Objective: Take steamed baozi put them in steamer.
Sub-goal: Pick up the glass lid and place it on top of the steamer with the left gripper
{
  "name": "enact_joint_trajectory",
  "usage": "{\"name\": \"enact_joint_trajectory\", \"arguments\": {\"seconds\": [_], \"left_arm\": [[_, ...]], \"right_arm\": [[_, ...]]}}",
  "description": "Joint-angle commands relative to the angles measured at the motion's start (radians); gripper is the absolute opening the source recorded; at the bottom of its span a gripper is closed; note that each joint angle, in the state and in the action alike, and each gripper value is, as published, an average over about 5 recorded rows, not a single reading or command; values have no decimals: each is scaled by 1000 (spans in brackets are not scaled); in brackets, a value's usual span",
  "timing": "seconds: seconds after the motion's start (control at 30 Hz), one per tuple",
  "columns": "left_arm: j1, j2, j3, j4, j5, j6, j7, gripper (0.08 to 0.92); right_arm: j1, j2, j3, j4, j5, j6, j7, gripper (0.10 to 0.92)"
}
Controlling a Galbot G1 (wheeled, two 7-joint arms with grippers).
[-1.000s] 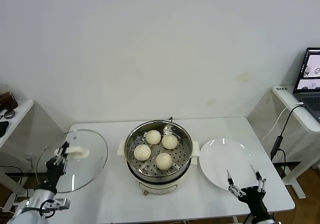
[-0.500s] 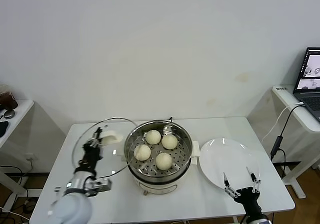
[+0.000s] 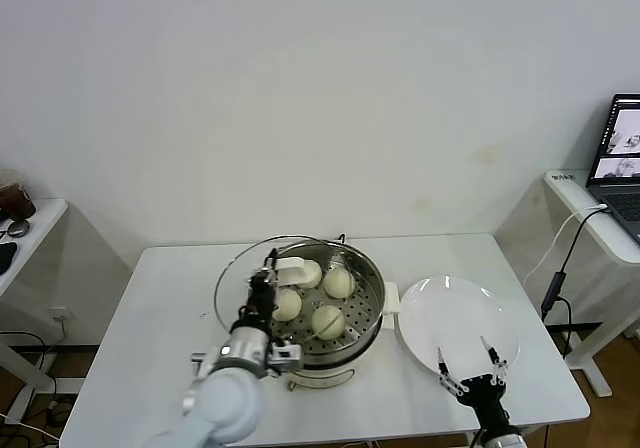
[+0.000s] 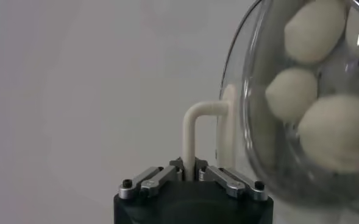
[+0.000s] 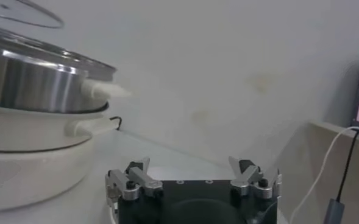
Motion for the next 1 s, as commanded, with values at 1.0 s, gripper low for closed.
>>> {"name": "enact_joint_trajectory", "arguments": {"seconds": [1.0], "left_arm": [[-52, -196, 122, 145, 281, 44, 84, 166]], "right_arm": [[3, -7, -13, -29, -25, 16, 4, 823]]}}
